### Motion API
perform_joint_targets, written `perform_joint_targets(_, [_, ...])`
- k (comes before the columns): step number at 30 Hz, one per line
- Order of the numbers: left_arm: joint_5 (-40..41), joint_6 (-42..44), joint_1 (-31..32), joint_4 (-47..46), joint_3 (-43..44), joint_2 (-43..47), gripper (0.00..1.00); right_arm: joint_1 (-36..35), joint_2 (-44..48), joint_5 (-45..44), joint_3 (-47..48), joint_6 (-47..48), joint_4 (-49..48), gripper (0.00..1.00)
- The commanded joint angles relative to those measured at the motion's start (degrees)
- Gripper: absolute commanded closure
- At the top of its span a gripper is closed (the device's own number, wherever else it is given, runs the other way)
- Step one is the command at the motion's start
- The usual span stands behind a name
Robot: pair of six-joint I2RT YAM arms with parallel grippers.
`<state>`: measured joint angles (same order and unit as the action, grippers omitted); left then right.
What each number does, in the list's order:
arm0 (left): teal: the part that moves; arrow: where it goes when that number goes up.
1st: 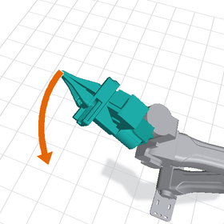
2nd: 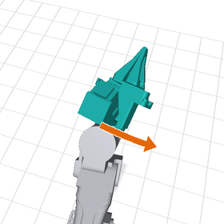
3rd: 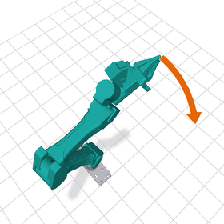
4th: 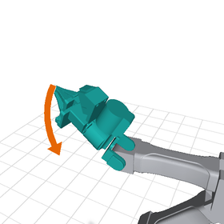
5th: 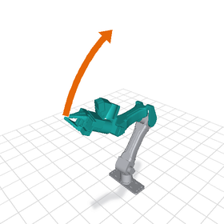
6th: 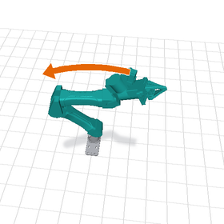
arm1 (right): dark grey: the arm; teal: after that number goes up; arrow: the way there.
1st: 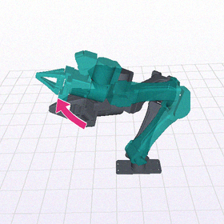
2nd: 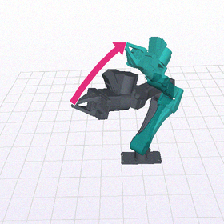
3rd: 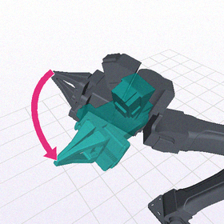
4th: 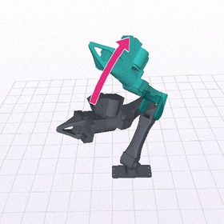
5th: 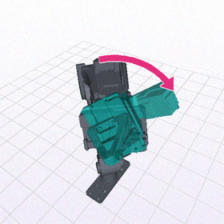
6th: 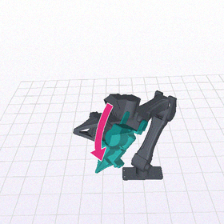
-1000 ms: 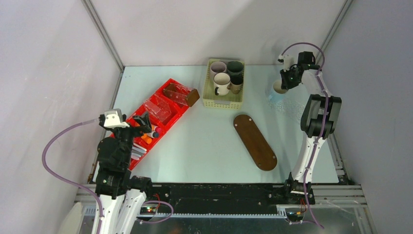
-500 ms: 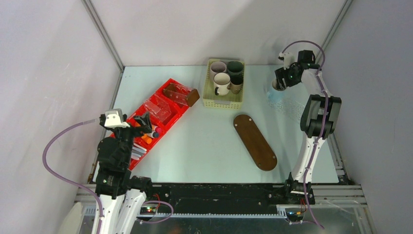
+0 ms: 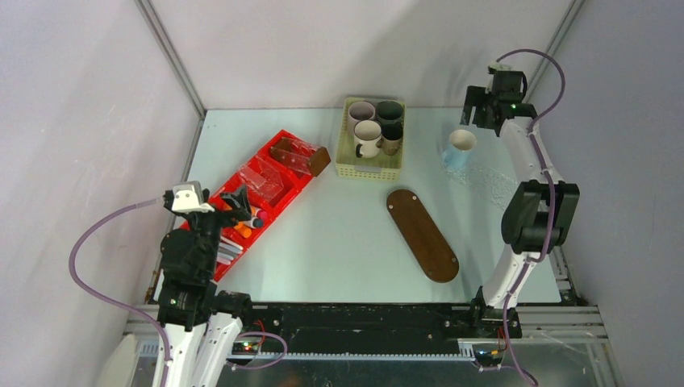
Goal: Prepare toiletry sets of a toothbrush and toothpaste on the tray
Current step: Place the cup on the tray.
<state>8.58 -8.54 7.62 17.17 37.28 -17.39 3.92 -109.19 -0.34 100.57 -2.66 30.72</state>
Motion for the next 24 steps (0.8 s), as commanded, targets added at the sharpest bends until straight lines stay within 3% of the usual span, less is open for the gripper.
perform_joint_targets(1, [-0.9, 0.8, 0.2, -2.1, 0.5, 0.9, 0.02, -0.7, 3.1, -9.8, -4.1, -19.9, -2.1, 0.18])
perform_joint_targets(8, [-0.7, 0.8, 0.3, -2.1, 0.5, 1.4, 0.02, -2.0, -1.7, -13.7, -2.2, -26.9, 2.0, 0.32])
perform_joint_targets(24, [-0.7, 0.8, 0.2, -2.0, 0.4, 1.3, 0.02, -1.7, -8.4, -14.5, -1.3, -28.4, 3.3, 0.70])
